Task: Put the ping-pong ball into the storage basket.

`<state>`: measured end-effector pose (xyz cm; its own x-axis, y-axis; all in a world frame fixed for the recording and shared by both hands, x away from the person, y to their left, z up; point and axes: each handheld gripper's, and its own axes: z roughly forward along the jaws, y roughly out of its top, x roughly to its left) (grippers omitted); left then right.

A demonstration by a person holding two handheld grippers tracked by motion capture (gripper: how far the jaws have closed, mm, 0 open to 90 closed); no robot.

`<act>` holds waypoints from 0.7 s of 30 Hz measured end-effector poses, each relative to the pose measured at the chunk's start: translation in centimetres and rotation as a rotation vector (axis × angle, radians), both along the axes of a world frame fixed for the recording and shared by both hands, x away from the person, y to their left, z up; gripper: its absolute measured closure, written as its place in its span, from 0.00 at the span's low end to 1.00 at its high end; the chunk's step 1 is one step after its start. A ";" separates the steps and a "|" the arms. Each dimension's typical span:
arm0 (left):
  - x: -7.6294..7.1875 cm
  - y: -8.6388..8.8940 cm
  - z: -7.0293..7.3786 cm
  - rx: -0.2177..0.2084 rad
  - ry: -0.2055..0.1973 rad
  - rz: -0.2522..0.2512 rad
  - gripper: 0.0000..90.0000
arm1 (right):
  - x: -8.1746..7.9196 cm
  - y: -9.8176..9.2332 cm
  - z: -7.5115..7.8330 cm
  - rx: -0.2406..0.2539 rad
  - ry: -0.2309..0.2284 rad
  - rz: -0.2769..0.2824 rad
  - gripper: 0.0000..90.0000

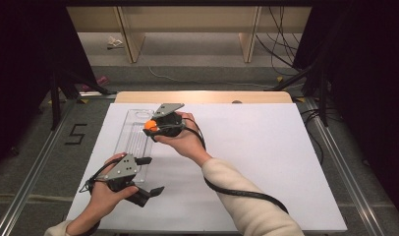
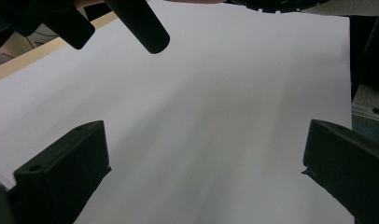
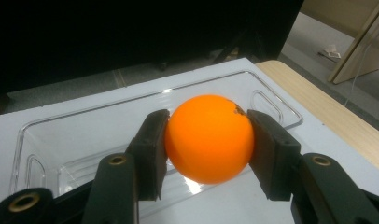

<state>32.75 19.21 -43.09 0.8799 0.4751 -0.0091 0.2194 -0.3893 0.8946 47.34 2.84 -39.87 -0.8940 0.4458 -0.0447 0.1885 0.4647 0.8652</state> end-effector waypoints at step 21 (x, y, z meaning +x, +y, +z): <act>0.0 0.0 0.0 0.000 0.000 -0.001 0.00 | 0.5 0.7 -0.1 -0.006 0.008 0.002 0.57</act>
